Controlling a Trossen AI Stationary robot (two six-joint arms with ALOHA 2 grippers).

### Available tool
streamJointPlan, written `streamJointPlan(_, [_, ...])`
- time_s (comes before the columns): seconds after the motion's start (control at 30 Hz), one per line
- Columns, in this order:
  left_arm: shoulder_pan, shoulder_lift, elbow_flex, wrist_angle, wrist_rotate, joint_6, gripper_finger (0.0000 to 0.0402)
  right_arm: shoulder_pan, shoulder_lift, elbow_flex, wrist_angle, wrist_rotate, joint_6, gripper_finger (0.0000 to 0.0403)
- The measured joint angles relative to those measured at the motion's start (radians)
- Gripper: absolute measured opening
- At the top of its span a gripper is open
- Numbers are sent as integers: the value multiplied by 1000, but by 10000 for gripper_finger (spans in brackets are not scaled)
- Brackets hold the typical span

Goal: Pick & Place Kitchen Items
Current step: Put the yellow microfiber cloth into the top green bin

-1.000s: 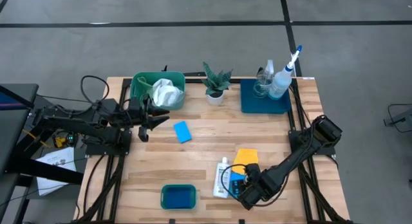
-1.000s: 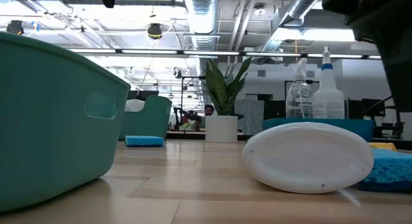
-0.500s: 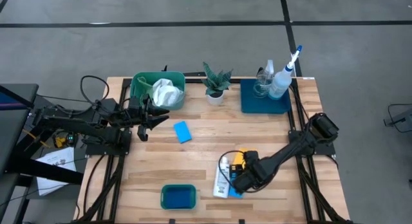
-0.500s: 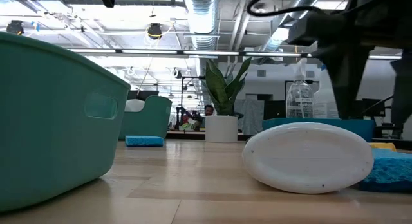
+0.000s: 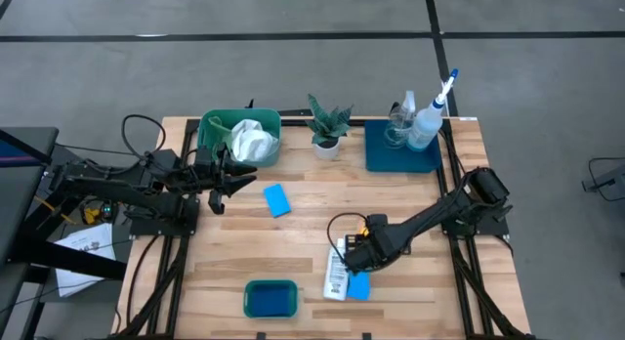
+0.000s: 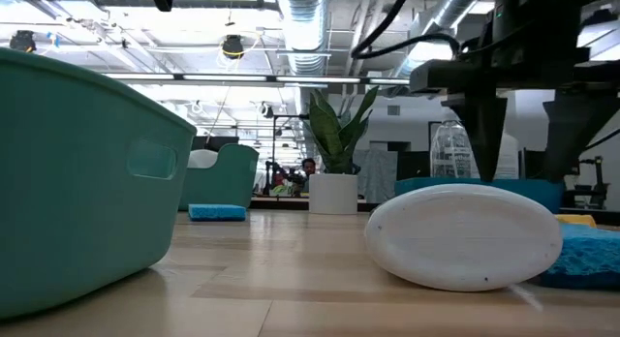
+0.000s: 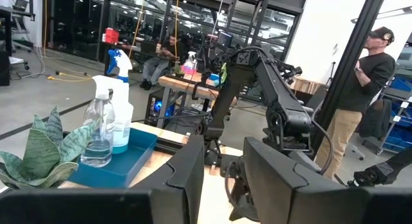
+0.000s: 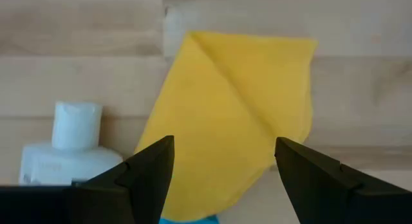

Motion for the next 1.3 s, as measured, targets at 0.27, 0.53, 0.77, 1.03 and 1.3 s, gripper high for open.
streamJointPlan(0.27, [0,0,0,0,0,0,106,-41,0,0,8,-8,-134,260])
streamJointPlan(0.53, [0,0,0,0,0,0,106,-42,-2,-42,40,-31,-179,260])
streamJointPlan(0.77, [0,0,0,0,0,0,106,-12,-1,-113,123,-92,-142,260])
streamJointPlan(1.03, [0,0,0,0,0,-23,106,-6,-1,-155,159,-91,-146,260])
streamJointPlan(1.3, [0,0,0,0,1,-47,106,-34,-1,-163,162,-89,-189,260])
